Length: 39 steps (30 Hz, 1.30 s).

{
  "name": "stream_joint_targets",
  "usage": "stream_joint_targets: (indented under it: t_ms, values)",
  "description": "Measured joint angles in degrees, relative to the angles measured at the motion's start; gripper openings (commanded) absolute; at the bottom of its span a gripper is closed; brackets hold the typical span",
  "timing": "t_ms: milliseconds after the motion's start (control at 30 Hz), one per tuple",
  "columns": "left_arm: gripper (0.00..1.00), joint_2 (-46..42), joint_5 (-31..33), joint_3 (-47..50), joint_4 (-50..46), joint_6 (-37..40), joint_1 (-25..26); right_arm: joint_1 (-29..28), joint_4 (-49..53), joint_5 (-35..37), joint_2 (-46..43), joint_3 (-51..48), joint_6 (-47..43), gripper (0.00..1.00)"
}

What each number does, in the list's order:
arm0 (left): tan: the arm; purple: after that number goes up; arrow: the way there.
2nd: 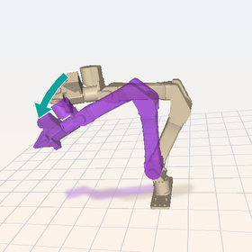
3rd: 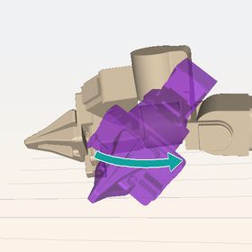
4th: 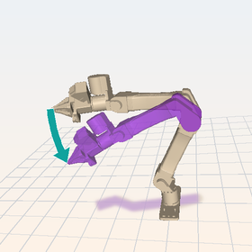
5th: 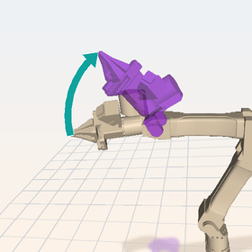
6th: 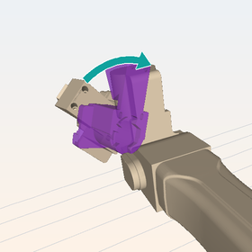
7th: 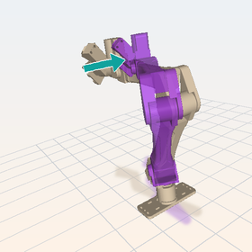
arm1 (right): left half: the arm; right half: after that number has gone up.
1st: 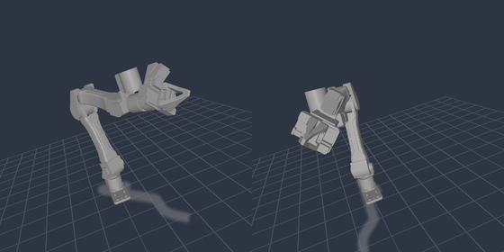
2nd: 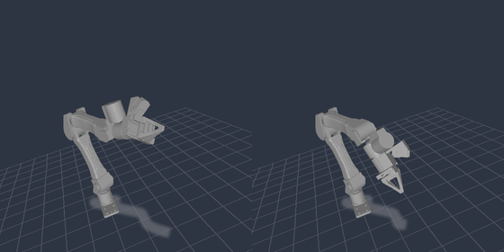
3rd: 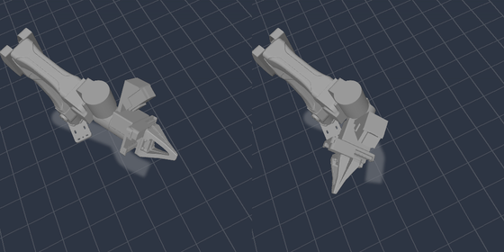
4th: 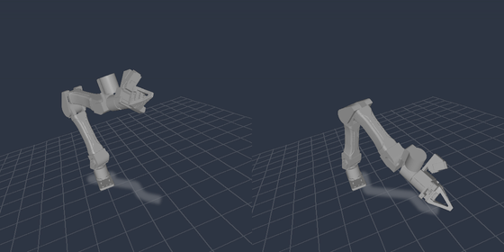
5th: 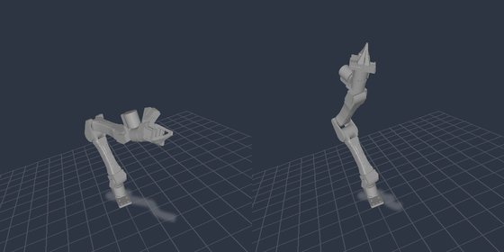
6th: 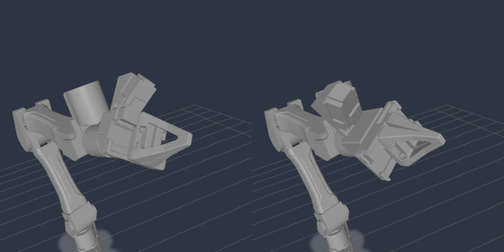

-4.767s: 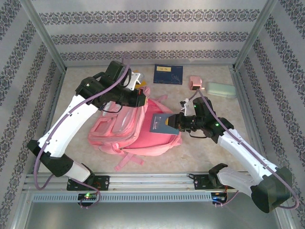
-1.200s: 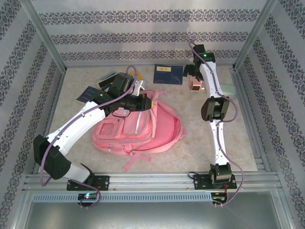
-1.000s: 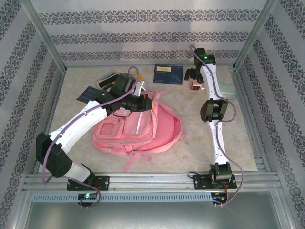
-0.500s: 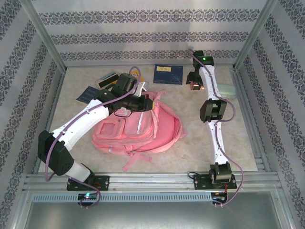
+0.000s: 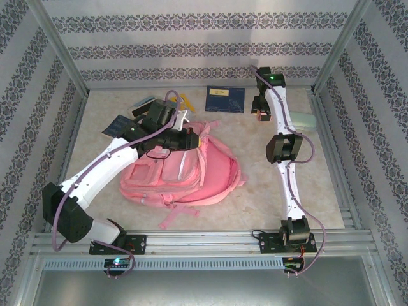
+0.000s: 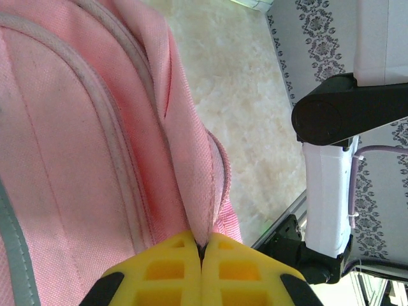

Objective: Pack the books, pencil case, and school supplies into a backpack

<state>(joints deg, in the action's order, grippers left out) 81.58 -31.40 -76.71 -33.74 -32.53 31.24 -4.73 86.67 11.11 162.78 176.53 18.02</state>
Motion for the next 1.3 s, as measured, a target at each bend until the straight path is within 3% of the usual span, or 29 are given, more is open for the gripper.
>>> stream_joint_targets:
  t_ms: [267,600,933,1100,1300]
  values:
    - [0.00,-3.1,0.2,2.3,1.1,0.4,-0.2,-4.2,5.5,3.3,-4.0,0.6,0.6,0.64]
    - [0.00,-4.6,0.1,4.5,3.4,0.3,-0.2,-8.8,5.4,9.6,-10.1,-2.0,1.1,0.64]
    - [0.00,-6.2,0.1,4.9,3.8,-0.5,-0.2,-12.2,5.4,12.9,-36.2,-30.5,1.3,0.67]
    - [0.00,-6.2,-0.1,4.9,3.8,-0.8,-0.2,-15.3,2.0,11.4,-53.9,-57.2,4.0,0.66]
    - [0.00,-6.0,-0.2,4.9,3.8,-1.0,-0.1,-12.6,-11.6,5.7,-69.0,-88.8,7.1,0.67]
